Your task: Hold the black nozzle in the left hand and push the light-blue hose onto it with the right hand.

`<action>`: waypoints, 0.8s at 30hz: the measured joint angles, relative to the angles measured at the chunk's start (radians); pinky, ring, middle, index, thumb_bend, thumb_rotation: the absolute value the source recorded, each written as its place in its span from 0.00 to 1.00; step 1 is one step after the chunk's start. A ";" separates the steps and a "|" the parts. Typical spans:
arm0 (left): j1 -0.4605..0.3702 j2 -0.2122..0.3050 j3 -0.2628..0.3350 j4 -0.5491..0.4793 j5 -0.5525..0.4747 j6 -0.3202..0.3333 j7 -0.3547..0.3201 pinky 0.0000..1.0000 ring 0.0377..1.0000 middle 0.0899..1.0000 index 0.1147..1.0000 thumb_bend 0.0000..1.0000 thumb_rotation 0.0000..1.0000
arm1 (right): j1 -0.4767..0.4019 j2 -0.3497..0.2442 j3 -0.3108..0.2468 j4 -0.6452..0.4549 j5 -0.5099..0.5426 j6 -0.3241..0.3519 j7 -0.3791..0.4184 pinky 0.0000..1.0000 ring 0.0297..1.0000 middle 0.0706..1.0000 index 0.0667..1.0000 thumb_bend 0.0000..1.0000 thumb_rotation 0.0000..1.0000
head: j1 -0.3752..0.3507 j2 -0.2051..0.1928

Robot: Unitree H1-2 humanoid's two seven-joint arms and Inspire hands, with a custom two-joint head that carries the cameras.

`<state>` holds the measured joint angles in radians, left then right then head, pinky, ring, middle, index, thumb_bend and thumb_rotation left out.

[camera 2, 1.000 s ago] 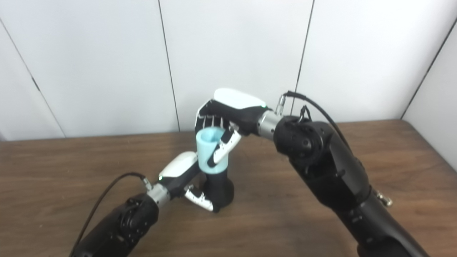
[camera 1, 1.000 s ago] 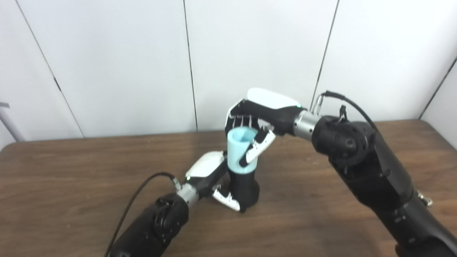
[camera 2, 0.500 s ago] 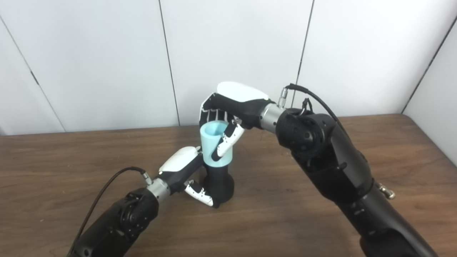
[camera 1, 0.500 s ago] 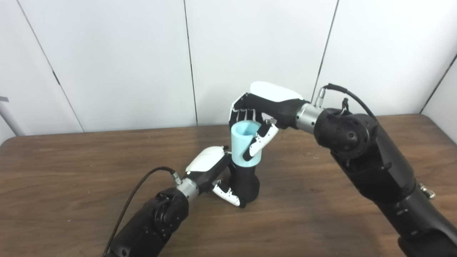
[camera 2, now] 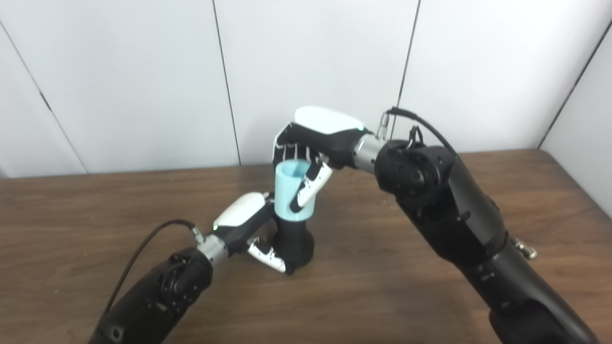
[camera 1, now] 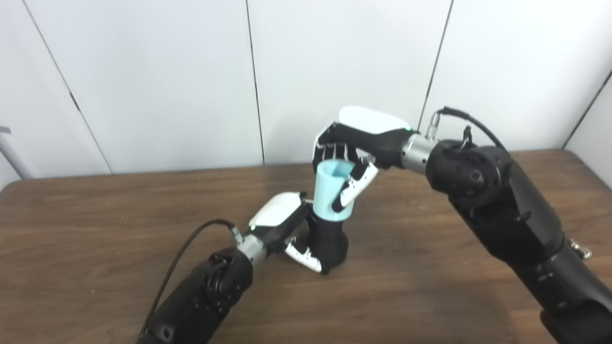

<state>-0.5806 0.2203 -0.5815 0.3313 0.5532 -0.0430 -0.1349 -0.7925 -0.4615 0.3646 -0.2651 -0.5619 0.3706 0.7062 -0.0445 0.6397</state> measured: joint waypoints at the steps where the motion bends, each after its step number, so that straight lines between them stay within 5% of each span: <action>1: 0.000 0.000 0.000 0.000 0.000 0.000 -0.001 1.00 0.56 0.43 0.42 0.53 0.00 | 0.000 0.000 0.000 0.000 0.000 0.000 0.000 0.34 0.44 0.44 0.44 0.50 0.00 | 0.000 0.000; 24: 0.000 0.001 0.000 -0.003 0.000 0.000 -0.004 1.00 0.56 0.43 0.41 0.53 0.00 | 0.060 0.037 0.010 -0.005 -0.015 0.010 -0.040 0.33 0.43 0.45 0.47 0.50 0.00 | 0.006 0.015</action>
<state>-0.5807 0.2216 -0.5813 0.3282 0.5534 -0.0430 -0.1389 -0.7323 -0.4248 0.3746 -0.2701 -0.5770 0.3802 0.6659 -0.0384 0.6550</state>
